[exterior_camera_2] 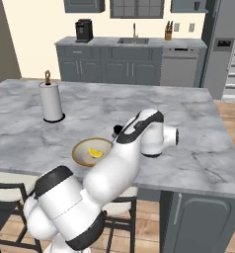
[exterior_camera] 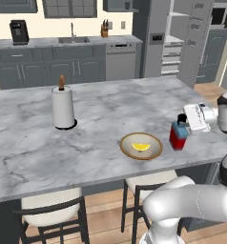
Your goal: There is a bowl on the dining counter. Grab a lemon wedge from the fridge and place it in the bowl. Then get the liquor bottle and glass cup from the cabinet and place them next to the bowl.
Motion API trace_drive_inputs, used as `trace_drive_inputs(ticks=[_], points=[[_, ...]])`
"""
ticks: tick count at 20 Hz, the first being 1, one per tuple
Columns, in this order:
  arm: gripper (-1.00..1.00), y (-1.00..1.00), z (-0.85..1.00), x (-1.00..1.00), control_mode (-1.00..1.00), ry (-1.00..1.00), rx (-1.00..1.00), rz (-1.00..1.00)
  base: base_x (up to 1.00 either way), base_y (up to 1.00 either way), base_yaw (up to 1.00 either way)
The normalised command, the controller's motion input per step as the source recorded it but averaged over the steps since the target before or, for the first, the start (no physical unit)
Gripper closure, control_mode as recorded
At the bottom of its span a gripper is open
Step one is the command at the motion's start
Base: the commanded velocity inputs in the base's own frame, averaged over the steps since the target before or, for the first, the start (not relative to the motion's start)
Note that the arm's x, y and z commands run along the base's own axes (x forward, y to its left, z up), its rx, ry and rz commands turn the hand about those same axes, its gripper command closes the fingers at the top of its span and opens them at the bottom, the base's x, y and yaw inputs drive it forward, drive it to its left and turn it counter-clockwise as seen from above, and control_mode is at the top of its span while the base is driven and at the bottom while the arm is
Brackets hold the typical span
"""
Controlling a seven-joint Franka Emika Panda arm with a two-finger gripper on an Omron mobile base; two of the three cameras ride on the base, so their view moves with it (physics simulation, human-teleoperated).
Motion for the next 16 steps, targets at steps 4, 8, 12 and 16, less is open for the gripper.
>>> trace_drive_inputs(ticks=[4,8,12,16], points=[[1.0,0.0,-0.35,0.46,-1.0,0.0,0.0,0.0,0.0,0.0,0.0],[1.0,0.0,-0.31,0.45,-1.0,0.0,0.0,0.0,0.0,0.0,0.0],[1.0,-0.02,-0.28,0.38,-1.0,0.0,0.0,0.01,0.0,0.0,0.0],[1.0,-0.09,-0.26,0.28,-1.0,0.0,0.0,0.02,0.0,0.0,0.0]])
